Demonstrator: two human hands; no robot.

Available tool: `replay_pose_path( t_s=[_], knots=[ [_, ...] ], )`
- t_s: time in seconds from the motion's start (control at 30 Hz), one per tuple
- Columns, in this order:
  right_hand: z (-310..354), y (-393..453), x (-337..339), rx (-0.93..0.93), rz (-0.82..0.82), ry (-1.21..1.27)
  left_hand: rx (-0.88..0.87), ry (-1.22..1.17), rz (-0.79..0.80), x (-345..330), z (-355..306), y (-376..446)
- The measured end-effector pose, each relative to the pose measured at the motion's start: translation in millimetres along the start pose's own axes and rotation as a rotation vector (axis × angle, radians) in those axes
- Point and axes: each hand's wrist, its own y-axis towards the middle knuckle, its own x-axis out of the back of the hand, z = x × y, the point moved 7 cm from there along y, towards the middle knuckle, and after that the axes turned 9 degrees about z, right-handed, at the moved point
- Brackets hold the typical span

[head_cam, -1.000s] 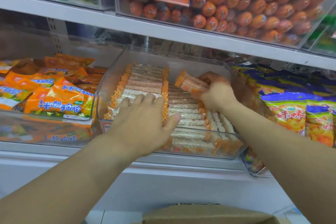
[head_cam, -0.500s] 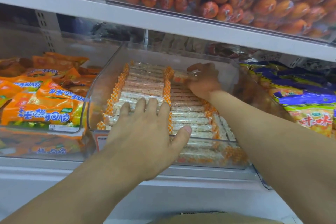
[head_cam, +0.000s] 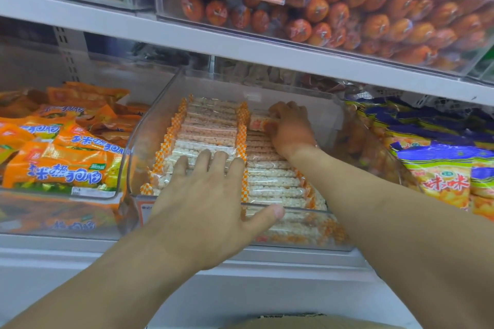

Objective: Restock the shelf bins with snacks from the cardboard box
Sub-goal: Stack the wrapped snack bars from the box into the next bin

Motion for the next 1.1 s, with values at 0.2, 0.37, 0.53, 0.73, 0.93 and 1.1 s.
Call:
replay_pose_path(
  t_s=[0.2, 0.37, 0.53, 0.73, 0.93, 1.1],
  knots=[
    [-2, 1, -4, 0.043, -0.008, 0.021, 0.005, 0.006, 0.006, 0, 2, 1],
    [5, 3, 13, -0.006, 0.043, -0.095, 0.016, -0.01, 0.003, 2, 2, 3],
    [34, -65, 69, 0.176, -0.008, 0.011, 0.035, -0.003, 0.002, 2, 6, 5],
    [44, -245, 112, 0.472, -0.099, 0.388, -0.024, -0.087, -0.283, 22, -4, -4],
    [-82, -331, 18, 0.114, 0.179, 0.531, -0.408, -0.416, -0.297, 34, -97, -30],
    [-183, -413, -83, -0.287, 0.629, 0.349, -0.426, -0.269, 0.368, -95, -180, -50]
  ],
)
